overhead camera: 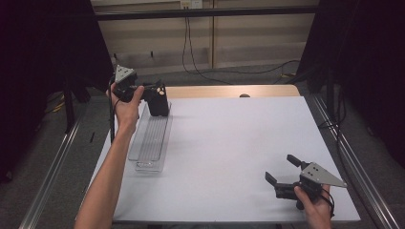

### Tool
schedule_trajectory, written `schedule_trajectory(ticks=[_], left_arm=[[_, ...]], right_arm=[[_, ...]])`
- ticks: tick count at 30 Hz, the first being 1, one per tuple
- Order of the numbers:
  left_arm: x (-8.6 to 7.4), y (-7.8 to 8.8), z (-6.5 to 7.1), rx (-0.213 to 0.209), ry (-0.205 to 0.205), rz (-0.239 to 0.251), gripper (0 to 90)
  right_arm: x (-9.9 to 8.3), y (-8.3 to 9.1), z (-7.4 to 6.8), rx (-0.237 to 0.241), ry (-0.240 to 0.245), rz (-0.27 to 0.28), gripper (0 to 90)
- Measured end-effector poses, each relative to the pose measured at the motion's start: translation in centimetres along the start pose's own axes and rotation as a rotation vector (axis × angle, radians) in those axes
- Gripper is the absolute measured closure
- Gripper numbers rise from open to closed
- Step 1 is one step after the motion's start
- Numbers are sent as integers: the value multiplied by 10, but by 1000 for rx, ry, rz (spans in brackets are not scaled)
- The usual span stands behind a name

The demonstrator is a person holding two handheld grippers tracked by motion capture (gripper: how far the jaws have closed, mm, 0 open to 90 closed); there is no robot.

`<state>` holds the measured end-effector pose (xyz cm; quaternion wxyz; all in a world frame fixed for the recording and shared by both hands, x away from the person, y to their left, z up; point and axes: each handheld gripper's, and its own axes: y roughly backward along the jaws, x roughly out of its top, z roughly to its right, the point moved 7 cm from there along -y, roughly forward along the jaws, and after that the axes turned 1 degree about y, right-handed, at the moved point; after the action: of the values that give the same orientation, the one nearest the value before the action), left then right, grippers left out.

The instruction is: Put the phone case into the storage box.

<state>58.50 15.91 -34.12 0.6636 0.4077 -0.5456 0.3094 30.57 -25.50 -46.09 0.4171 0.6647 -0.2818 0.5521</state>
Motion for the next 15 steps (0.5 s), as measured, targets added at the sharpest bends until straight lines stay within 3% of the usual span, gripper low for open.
schedule_trajectory(ticks=[5,9,15], left_arm=[[-2,8,4,-17,-25,4,26],[-4,14,5,-29,-7,22,34],[-10,24,5,-40,-21,27,28]], right_arm=[[0,0,-1,1,-1,0,0],[1,0,-1,-1,0,2,0],[1,0,-1,-6,3,5,0]])
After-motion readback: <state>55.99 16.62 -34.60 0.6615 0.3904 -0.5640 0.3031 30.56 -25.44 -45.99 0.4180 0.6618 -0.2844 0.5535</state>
